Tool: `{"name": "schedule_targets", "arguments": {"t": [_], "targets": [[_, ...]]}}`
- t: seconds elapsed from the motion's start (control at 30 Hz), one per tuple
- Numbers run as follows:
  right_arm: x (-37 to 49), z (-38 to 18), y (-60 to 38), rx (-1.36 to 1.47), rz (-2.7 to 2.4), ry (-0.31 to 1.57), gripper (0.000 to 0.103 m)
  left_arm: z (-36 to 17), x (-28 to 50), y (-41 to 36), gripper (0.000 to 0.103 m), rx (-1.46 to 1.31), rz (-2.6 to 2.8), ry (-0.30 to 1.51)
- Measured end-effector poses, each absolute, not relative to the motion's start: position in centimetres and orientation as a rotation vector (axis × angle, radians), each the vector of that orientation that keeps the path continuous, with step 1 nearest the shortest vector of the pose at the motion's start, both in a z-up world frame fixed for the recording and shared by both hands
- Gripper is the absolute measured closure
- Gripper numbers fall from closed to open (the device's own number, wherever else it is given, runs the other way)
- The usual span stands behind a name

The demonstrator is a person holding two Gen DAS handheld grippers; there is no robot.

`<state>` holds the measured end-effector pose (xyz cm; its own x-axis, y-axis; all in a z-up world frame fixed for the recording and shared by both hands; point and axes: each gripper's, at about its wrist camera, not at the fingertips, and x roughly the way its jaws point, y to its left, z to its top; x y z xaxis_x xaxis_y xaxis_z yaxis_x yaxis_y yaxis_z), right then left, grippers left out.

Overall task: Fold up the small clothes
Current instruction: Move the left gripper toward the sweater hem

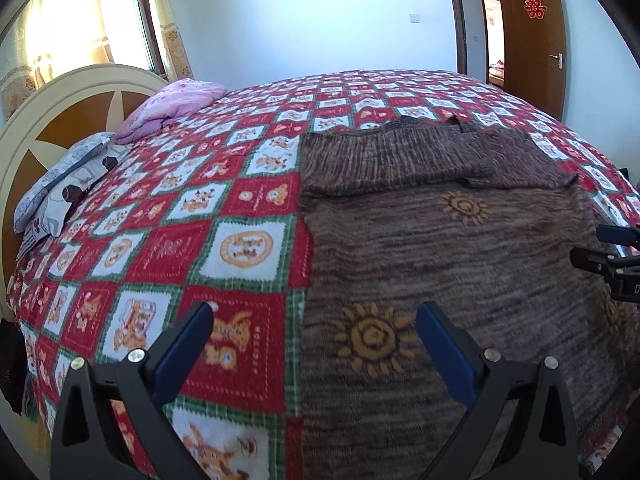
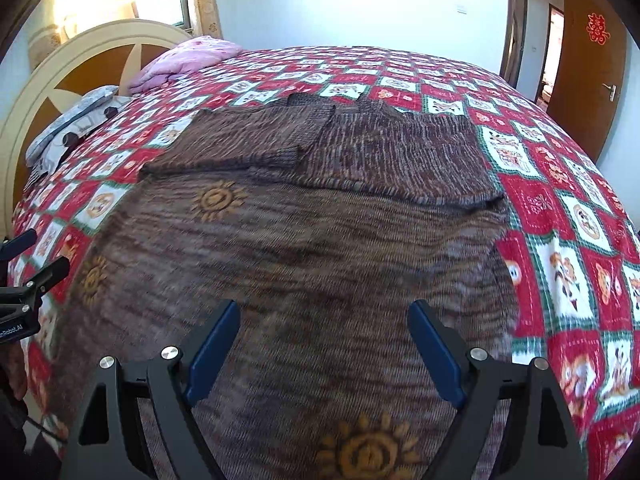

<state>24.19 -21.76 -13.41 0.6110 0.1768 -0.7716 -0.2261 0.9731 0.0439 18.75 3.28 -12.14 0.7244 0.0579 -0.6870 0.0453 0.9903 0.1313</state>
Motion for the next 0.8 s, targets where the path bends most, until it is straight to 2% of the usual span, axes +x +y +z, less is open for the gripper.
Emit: {"name": "schedule_targets", "arguments": {"t": [0.3,0.63,0.8], "targets": [[20.8,-14.2,-22.1,-0.088,0.25,0.917,0.017,-14.6,15.1,3.5,0.0,0.127,-0.016,0.865],[17.0,-15.0,-24.2,-0.097,0.22,0.955,0.017,-15.3,11.5,3.9,0.0,0.122,-0.038,0.902],[14.8,-15.2,-25.8,-0.102,0.189,0.973,0.017,-15.6,9.8,4.5,0.009,0.098,-0.063,0.946]]}}
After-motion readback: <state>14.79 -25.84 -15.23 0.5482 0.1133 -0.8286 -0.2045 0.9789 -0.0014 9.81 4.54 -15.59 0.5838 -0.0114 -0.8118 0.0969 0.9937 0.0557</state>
